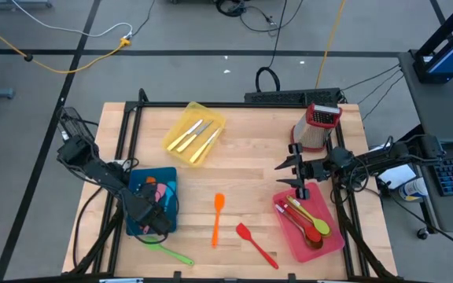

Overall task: Pick & Place Kitchen Items
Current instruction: Put the orange spatula into the blue bin

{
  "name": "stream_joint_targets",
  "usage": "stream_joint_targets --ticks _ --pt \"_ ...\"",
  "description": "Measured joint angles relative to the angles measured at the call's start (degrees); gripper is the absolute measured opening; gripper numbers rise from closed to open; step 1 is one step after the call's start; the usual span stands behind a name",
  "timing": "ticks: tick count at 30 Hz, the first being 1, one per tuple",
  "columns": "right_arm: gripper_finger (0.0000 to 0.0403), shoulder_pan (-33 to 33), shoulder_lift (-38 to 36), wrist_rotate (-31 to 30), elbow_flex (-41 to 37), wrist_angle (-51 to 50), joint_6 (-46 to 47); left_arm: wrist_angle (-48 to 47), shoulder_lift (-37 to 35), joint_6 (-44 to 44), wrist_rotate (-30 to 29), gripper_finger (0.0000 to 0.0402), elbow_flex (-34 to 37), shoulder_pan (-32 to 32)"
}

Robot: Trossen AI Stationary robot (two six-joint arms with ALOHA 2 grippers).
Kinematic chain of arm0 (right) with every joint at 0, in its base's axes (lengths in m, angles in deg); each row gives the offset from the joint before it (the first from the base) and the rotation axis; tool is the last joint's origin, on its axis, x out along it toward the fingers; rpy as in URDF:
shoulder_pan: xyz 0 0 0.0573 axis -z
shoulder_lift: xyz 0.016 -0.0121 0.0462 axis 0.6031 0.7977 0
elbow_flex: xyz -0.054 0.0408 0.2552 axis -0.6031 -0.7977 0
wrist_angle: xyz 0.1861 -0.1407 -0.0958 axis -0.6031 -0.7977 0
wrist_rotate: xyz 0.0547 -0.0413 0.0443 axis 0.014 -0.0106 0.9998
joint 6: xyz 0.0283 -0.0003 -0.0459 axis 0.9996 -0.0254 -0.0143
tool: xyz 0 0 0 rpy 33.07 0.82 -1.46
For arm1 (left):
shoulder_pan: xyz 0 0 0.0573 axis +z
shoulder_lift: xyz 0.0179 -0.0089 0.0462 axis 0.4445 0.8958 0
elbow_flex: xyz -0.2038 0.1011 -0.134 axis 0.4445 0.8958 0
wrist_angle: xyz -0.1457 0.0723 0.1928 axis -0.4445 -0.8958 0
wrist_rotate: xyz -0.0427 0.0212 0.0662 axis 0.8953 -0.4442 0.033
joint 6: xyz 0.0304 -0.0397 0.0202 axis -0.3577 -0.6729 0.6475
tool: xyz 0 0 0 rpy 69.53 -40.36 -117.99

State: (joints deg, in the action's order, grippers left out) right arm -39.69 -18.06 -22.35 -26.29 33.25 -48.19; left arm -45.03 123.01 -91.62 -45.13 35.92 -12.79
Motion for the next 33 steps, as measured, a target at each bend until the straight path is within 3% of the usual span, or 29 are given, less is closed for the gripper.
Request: stream_joint_targets --ticks 9,16,25,30,33 --pt "0.0156 -0.01 0.0 0.0 0.0 0.0 0.02 1.98 -0.02 1.24 -4.01 0.0063 -0.74 0.0" --pt "0.0155 -0.01 0.0 0.0 0.0 -0.01 0.02 -2.98 -0.02 5.83 -9.02 0.0063 -6.81 0.95" --pt "0.0154 -0.01 -0.02 0.02 0.0 -0.02 2.77 -12.65 -0.07 6.87 -26.02 0.0063 -20.26 2.78" --pt "0.0154 -0.01 -0.02 0.02 0.0 -0.8 3.19 -11.79 -0.07 6.9 -36.05 0.0063 -25.58 4.03" --pt "0.0154 -0.01 0.0 0.02 0.0 -0.9 3.17 -6.31 -0.09 11.09 -40.73 0.0063 -26.56 5.06"
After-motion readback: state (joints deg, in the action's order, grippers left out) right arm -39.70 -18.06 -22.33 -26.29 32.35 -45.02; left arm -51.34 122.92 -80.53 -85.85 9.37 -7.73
